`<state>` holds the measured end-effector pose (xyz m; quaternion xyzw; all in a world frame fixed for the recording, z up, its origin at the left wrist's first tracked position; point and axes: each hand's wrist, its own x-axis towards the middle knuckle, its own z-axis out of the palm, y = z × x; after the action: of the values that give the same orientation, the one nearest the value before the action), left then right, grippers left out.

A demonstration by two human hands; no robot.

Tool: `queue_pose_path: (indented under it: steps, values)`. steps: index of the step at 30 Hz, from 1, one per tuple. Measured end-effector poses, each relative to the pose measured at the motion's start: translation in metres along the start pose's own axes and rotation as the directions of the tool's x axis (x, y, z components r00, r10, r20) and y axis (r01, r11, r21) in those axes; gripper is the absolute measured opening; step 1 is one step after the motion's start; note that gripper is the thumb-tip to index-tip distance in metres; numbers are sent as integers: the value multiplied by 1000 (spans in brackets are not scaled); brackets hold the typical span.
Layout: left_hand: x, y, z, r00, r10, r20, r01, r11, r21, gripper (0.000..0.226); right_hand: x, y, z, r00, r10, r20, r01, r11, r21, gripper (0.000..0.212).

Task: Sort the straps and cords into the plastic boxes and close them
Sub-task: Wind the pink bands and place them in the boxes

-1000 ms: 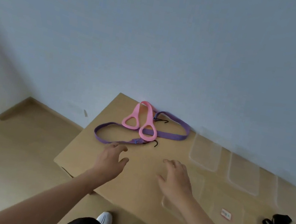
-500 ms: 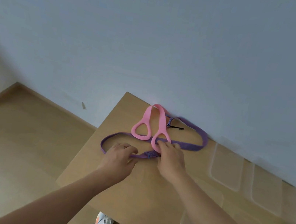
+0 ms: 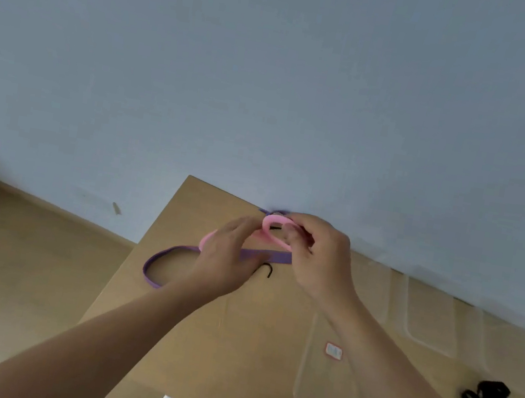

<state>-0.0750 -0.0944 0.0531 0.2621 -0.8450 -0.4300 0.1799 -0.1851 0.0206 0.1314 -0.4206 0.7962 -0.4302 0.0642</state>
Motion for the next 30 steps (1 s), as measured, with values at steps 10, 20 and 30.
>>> queue_pose_path:
  steps: [10, 20, 30]
  values:
    - [-13, 51, 25, 964, -95, 247, 115, 991, -68, 21, -7, -2, -124, 913, 155, -378, -27, 946, 322, 26]
    - [-36, 112, 60, 863, -343, 371, 505, 596, -625, 39, -68, 33, -169, 962, 100, -254, -34, 967, 251, 28]
    - [-57, 136, 105, 730, -403, 552, 656, 187, -731, 33, -157, 102, -135, 964, 98, 247, -87, 995, -56, 25]
